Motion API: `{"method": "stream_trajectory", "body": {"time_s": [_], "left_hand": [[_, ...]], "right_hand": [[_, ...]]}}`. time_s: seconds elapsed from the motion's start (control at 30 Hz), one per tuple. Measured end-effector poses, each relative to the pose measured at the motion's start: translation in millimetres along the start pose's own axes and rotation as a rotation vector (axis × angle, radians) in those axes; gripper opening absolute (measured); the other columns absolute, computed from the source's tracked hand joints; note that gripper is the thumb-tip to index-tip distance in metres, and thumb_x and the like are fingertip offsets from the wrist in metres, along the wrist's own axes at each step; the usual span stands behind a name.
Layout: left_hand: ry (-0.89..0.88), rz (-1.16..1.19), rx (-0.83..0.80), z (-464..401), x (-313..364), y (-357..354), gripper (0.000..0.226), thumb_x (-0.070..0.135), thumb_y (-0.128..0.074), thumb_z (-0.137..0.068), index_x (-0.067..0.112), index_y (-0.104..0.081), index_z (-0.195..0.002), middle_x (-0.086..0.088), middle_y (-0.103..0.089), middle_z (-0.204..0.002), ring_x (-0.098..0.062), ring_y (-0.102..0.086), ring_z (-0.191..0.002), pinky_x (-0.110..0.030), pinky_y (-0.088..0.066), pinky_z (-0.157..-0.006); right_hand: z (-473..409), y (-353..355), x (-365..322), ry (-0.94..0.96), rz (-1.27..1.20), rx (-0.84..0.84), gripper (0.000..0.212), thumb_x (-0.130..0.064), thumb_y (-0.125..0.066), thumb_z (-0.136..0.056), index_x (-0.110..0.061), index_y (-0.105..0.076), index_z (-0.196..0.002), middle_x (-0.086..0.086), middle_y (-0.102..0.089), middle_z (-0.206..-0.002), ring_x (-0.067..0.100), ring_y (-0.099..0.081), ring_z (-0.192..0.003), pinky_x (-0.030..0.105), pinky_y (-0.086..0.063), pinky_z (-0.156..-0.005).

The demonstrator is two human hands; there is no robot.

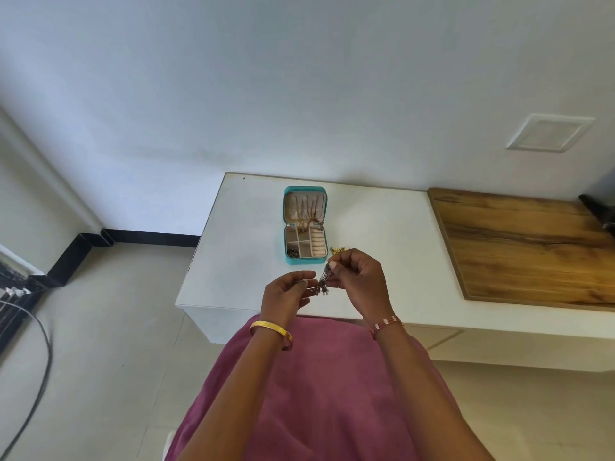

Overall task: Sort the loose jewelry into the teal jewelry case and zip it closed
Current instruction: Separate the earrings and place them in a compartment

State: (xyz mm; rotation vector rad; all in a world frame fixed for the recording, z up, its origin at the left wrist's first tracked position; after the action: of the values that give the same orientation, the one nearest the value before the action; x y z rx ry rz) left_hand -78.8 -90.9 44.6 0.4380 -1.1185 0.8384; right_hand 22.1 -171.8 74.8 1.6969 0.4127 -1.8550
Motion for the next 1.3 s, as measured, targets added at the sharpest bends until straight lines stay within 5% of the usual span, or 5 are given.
{"method": "stream_trajectory", "body": {"time_s": [0.53,0.8,1.03,1.17,1.3], "left_hand": [[0.054,0.108,0.302,-98.6,-25.8,-1.8,0.027,-0.004,-0.044,-0.088,0.013,-0.065,-0.085,0.0,-0.065,-0.077,-0.014,-0.062,-0.075,-0.026,-0.051,-0.074],[0.048,0.177,0.321,-113.1,-47.7,-5.5,0.03,-0.003,-0.047,-0.088,0.02,-0.065,-0.081,-0.001,-0.068,-0.078,-0.006,-0.065,-0.069,-0.023,-0.055,-0.072],[0.074,0.18,0.3,-116.5,-54.6,-3.9,0.029,-0.003,-0.049,-0.087,0.019,-0.066,-0.08,-0.003,-0.067,-0.077,-0.014,-0.064,-0.072,-0.027,-0.054,-0.076],[0.074,0.18,0.277,-115.5,-57.4,-3.9,0.03,-0.003,-0.049,-0.088,0.02,-0.066,-0.08,-0.003,-0.067,-0.077,-0.007,-0.065,-0.067,-0.023,-0.055,-0.074],[0.084,0.183,0.243,-111.9,-58.4,-9.7,0.027,-0.004,-0.048,-0.088,0.016,-0.065,-0.08,-0.002,-0.066,-0.075,-0.002,-0.065,-0.062,-0.018,-0.055,-0.07]], "right_hand": [[-120.3,-34.0,41.2,-0.056,0.125,0.074,0.011,-0.001,-0.055,-0.087,-0.011,-0.059,-0.082,0.008,-0.064,-0.077,0.018,-0.063,-0.063,0.029,-0.056,-0.068],[-138.4,-52.5,71.2,0.05,0.381,0.021,0.008,-0.005,-0.06,-0.084,-0.006,-0.067,-0.088,-0.001,-0.064,-0.081,-0.003,-0.055,-0.068,-0.001,-0.041,-0.06],[-145.8,-58.3,82.9,0.123,0.65,0.064,0.014,-0.01,-0.067,-0.081,-0.005,-0.071,-0.093,0.015,-0.06,-0.098,0.027,-0.058,-0.093,0.025,-0.045,-0.072],[-139.4,-43.3,78.2,0.147,0.579,0.12,0.017,-0.011,-0.063,-0.084,-0.007,-0.071,-0.099,0.014,-0.059,-0.088,0.017,-0.054,-0.078,0.002,-0.035,-0.063],[-121.0,-7.0,86.4,0.104,0.467,0.288,0.014,-0.007,-0.061,-0.084,-0.008,-0.072,-0.094,0.009,-0.063,-0.086,0.01,-0.052,-0.071,0.001,-0.037,-0.064]]}}
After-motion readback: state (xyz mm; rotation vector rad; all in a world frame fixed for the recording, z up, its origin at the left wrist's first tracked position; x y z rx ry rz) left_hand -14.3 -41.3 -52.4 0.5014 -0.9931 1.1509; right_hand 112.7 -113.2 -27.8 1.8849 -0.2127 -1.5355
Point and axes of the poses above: each hand's wrist, its own z-axis away from the middle knuckle, its own y-axis out of the back of the hand, x = y × z, the point moved 3 cm from there along -z, towards the middle knuckle
